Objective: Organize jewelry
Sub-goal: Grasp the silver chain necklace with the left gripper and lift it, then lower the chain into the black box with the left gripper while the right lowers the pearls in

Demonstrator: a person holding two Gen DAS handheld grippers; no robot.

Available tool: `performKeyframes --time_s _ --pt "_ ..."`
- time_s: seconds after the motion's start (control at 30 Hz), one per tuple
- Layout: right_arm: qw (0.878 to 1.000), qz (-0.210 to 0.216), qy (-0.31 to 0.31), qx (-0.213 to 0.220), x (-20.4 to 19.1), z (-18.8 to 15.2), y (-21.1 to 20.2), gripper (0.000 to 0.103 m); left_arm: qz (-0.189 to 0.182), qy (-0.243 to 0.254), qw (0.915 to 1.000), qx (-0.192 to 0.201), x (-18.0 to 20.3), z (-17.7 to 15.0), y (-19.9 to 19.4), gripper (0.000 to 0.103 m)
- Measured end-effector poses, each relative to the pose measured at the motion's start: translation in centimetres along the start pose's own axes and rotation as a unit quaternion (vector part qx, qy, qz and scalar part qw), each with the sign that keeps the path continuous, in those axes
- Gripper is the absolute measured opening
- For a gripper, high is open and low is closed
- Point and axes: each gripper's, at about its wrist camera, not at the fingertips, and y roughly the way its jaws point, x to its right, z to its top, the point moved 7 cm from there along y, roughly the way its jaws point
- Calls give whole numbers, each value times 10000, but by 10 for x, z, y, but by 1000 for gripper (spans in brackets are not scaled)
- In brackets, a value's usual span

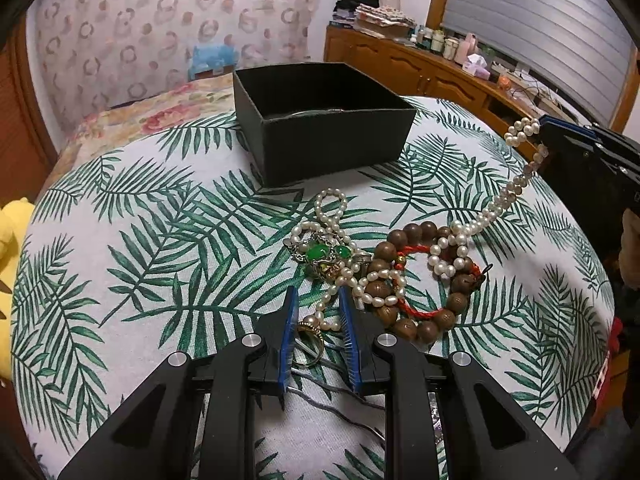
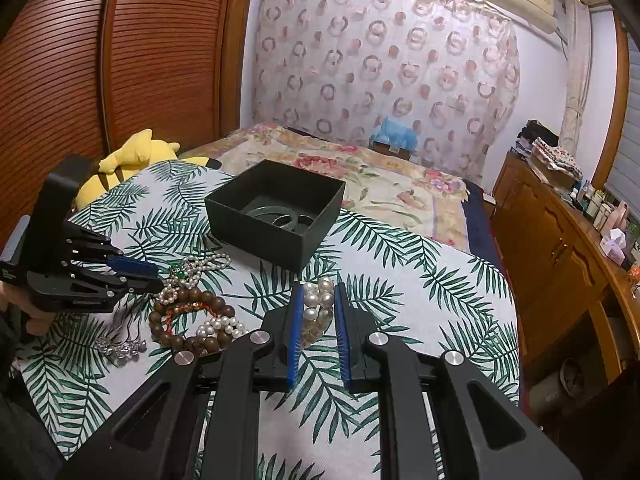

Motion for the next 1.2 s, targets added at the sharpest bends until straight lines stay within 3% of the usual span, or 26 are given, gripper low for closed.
performKeyframes --time_s 0.3,0.43,0.57,0.77,1.2 --pt "10000 6 0 0 0 -1 0 17 313 383 9987 -73 6 7 8 19" --pt "10000 4 -2 -14 0 -1 0 17 328 512 9981 -50 10 7 9 4" --pt "10000 10 7 -23 -4 -4 2 17 414 359 9985 4 4 9 8 4" --pt "10000 25 -7 31 -5 -1 -1 17 360 107 9978 555 0 24 -28 4" --pt "9991 36 -147 396 -9 36 -28 17 174 278 9888 1454 24 72 -108 4"
